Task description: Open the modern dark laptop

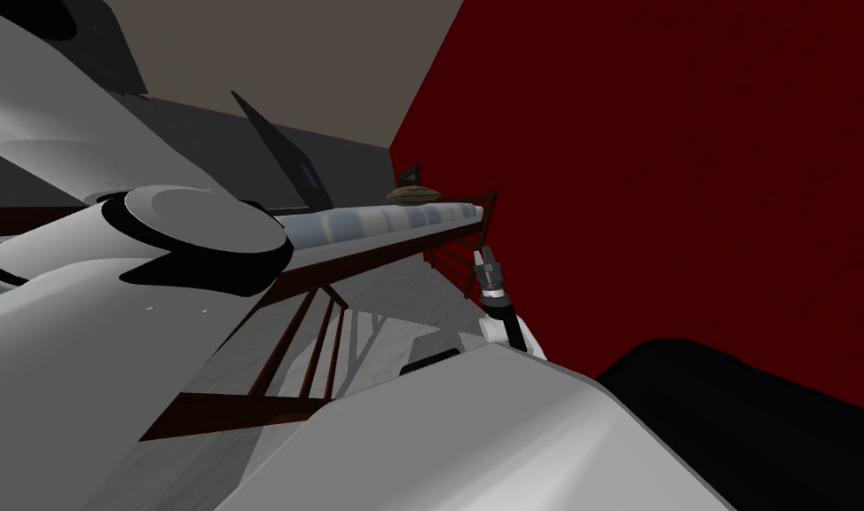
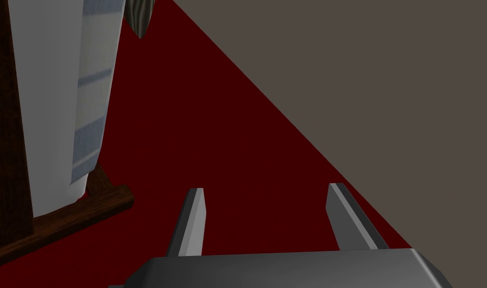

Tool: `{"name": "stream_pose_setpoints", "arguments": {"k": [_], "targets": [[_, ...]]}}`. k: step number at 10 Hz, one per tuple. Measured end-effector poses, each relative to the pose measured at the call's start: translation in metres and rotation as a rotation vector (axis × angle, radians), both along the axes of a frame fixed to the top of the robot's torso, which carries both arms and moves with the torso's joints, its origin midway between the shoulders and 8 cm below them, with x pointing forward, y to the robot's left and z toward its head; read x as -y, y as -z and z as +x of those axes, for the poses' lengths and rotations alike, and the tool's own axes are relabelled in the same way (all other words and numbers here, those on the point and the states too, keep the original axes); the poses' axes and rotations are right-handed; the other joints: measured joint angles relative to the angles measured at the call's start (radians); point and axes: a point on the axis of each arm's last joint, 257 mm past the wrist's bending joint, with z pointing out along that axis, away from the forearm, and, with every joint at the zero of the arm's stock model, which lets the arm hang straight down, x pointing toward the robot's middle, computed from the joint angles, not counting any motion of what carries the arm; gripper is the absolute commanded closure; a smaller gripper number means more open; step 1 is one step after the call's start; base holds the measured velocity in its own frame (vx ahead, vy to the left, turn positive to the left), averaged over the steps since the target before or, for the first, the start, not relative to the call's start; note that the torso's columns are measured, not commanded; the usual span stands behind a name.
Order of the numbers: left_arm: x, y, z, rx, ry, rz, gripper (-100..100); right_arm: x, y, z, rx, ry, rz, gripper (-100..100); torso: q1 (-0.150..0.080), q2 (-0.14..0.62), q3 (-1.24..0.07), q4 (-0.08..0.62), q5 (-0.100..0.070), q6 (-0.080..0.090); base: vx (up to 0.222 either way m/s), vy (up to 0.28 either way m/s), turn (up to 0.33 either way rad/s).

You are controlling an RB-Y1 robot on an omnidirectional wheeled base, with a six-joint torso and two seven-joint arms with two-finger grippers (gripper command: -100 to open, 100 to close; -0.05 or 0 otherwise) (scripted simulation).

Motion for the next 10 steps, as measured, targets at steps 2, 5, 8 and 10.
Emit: {"name": "stream_pose_setpoints", "arguments": {"k": [2,5,8,10], "targets": [[0.014,0.001,0.004,-0.046,0.028,-0.01,-100,0.0,0.0,0.0,0.0,0.0,0.0,0,0.0,0.0,0.0,0.0,0.0,0.0,0.066,0.044,-0.021],[0.04,-0.001,0.008,-0.109,0.071,-0.015,-100,0.0,0.0,0.0,0.0,0.0,0.0,0,0.001,0.0,0.0,0.0,0.0,0.0,0.07,0.047,-0.023],[0.07,0.004,0.01,-0.192,0.12,-0.01,-100,0.0,0.0,0.0,0.0,0.0,0.0,0,0.001,-0.001,-0.001,0.0,0.0,0.0,0.078,0.051,-0.011],[0.087,0.003,0.01,-0.228,0.143,-0.002,-100,0.0,0.0,0.0,0.0,0.0,0.0,0,0.001,0.001,0.001,0.001,0.0,0.0,0.066,0.047,-0.009]]}}
